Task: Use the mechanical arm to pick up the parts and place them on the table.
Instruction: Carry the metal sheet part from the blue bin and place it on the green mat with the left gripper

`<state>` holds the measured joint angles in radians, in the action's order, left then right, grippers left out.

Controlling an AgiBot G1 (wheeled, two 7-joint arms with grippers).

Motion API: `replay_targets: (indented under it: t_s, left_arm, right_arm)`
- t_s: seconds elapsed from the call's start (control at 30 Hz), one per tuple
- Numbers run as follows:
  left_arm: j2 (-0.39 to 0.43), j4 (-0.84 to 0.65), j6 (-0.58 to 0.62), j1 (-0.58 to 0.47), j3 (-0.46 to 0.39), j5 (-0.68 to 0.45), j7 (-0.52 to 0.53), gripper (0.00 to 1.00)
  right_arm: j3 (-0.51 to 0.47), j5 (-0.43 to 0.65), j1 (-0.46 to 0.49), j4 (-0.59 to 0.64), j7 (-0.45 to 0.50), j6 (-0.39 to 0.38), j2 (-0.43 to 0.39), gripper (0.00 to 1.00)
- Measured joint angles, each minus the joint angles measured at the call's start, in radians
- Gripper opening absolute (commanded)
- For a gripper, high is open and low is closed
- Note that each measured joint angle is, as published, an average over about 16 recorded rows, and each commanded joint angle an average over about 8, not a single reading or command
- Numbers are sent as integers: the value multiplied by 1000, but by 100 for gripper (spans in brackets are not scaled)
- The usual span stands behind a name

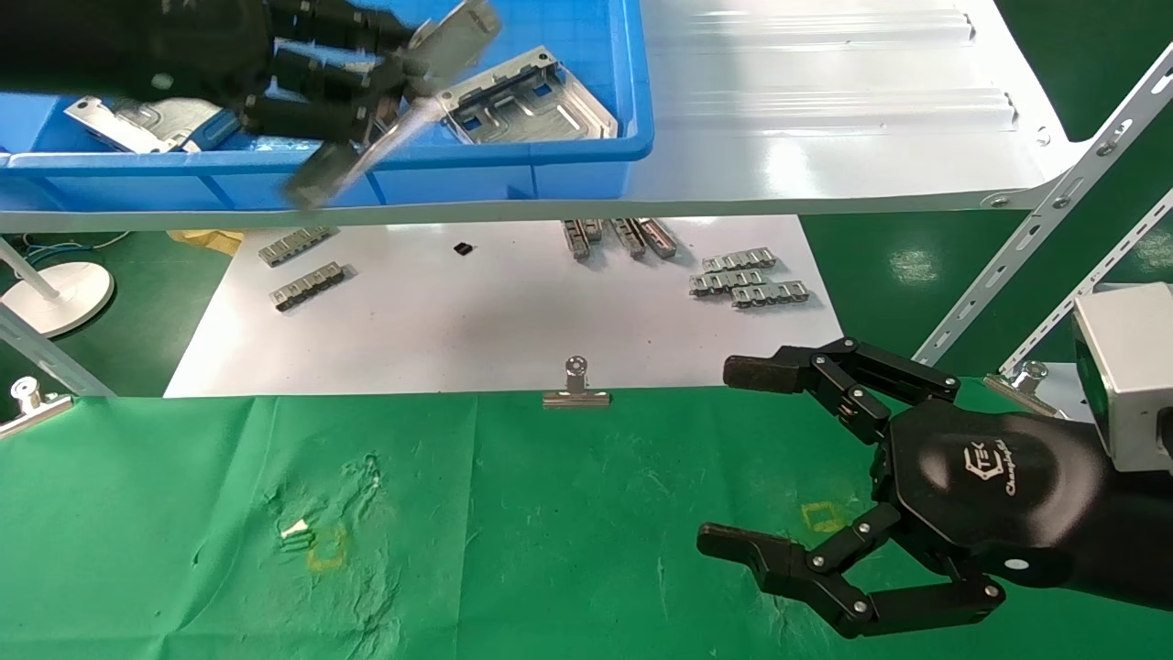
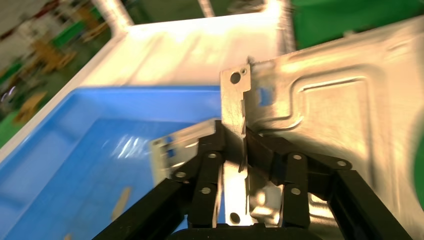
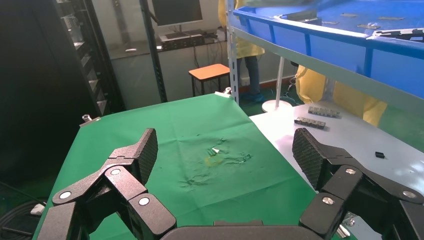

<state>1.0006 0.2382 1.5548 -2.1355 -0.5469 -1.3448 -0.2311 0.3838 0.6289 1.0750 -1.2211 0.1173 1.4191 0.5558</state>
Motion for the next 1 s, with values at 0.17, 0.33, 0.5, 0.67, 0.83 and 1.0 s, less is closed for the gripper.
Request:
replay_targets:
  t_s: [0.17,0.33,0.5,0.67,0.83,1.0]
  left_arm:
    - [-60,112,48,44,-45,51,-58,0]
    - [-132,249,50,97,-116,124,-62,0]
    - [-199,366,47,141,-206,193,-16,0]
    - [-240,431,44,170,-315,229,51,0]
    - [-245,442,41,189,-436,222,108,0]
    - [-221,410,32,194,-554,174,133,0]
  right_arm:
    - [0,0,0,0,0,0,0,100]
    - [0,0,0,0,0,0,0,100]
    - [0,0,0,0,0,0,0,100]
    - [0,0,0,0,0,0,0,100]
    - [0,0,0,0,0,0,0,100]
    - [0,0,0,0,0,0,0,100]
